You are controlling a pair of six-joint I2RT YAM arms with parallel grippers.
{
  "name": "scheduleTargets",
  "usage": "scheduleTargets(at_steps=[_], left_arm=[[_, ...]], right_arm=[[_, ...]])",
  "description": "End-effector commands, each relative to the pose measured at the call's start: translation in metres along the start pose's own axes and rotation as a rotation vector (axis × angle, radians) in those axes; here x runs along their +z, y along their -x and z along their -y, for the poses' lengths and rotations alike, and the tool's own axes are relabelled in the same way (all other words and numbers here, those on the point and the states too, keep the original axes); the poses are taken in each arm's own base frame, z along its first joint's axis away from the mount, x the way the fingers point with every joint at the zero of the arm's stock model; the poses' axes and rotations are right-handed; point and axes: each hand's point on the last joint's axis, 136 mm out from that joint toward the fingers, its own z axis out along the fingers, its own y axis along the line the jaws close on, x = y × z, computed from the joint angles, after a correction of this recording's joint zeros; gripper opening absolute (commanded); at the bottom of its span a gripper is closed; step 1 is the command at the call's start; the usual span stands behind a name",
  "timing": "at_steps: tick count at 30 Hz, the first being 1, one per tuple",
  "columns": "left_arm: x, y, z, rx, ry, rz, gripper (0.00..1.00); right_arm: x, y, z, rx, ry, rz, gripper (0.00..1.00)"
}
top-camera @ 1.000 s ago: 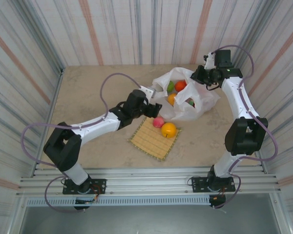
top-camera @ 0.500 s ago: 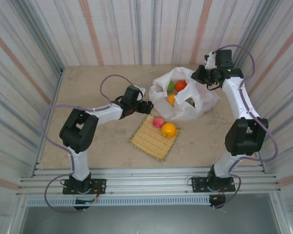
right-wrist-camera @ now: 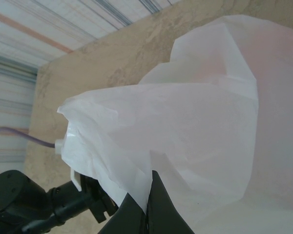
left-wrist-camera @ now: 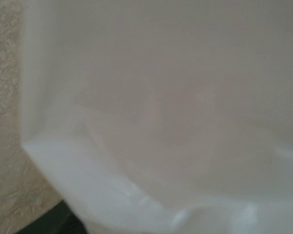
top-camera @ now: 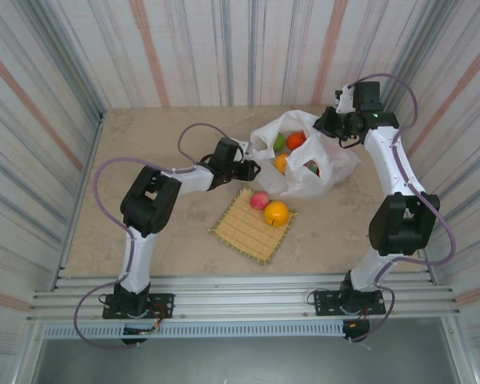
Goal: Place the fruits into the plastic bag
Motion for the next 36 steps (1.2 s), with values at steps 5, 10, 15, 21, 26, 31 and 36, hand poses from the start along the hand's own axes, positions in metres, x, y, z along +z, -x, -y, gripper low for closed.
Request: scheduleTargets(at_steps=[5,10,15,21,26,31,36], left_arm=[[-0.017,0.046,0.031,-0.048,-0.116,0.127,0.06],[-0.053,0.088,0.07,-0.063,-0.214,0.214,0.02],[-0.085,0.117,0.11,-0.034,-0.287,0.245,0.0],[-0.12,0.135,0.14,-0.029,-0.369,0.249,0.0],[-0.125,0.125,0.137,-0.039,-0.357,0.226,0.0],[-0.117,0.095,0.119,-0.046,-0.291,0.161,0.01],[-0.114,0.07,0.082,-0.019,-0.122,0.133,0.05]], right_arm=[[-0.018,0.009,-0.01,-0.014,0.019,0.045,0.0],[-0.034,0.029,-0.009,-0.01,0.011,0.125,0.0],[-0.051,0.039,-0.009,-0.023,-0.011,0.169,0.0],[-0.081,0.042,-0.013,-0.059,-0.04,0.232,0.0],[-0.09,0.043,-0.013,-0.077,-0.061,0.245,0.0],[-0.082,0.038,-0.009,-0.073,-0.054,0.212,0.0],[-0.064,0.028,-0.009,-0.071,-0.04,0.156,0.0]])
